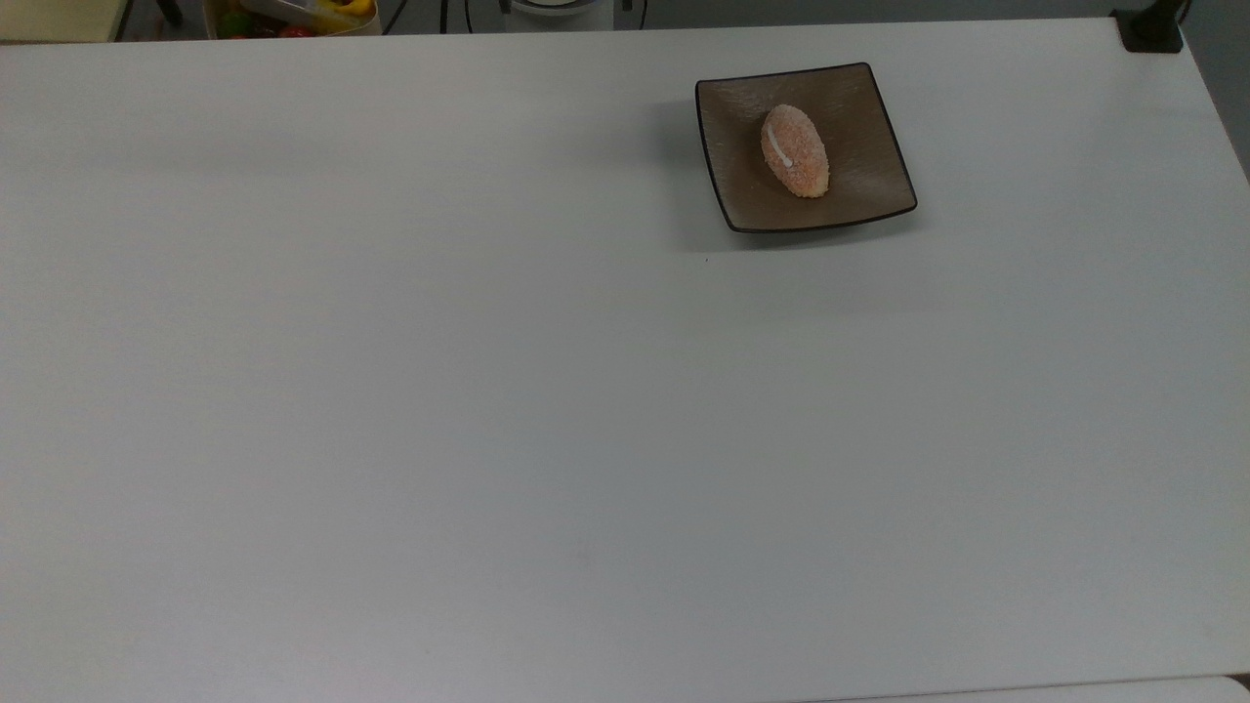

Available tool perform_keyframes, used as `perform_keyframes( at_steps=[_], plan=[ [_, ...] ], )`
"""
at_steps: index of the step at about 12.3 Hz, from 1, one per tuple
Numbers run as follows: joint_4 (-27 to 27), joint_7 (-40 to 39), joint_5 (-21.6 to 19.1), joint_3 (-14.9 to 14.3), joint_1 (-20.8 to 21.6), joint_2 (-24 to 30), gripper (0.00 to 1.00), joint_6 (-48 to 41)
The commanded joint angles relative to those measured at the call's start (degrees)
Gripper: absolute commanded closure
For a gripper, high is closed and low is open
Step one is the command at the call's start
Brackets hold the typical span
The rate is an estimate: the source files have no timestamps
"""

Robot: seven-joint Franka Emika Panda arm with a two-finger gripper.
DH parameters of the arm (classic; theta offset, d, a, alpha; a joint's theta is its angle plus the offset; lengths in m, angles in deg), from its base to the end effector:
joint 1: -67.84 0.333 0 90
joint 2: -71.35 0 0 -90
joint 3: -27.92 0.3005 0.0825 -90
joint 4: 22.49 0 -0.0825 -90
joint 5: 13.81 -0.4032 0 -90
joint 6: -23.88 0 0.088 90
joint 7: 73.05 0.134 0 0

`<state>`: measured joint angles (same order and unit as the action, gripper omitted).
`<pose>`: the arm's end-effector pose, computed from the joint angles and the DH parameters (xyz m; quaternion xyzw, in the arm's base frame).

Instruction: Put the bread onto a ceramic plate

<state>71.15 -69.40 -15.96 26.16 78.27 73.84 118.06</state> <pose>0.5619 0.0902 0.5821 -0.9985 -0.0429 -0.0242 0.0221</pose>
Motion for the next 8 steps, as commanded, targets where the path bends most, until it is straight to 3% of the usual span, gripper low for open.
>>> perform_keyframes(
  at_steps=[1, 8],
  plan=[
    [2.4, -8.2, -1.0, -1.1, -0.9, 0.2, 0.0, 6.5],
    [2.5, -8.3, -1.0, -1.1, -0.9, 0.3, 0.0, 7.2]
  ],
)
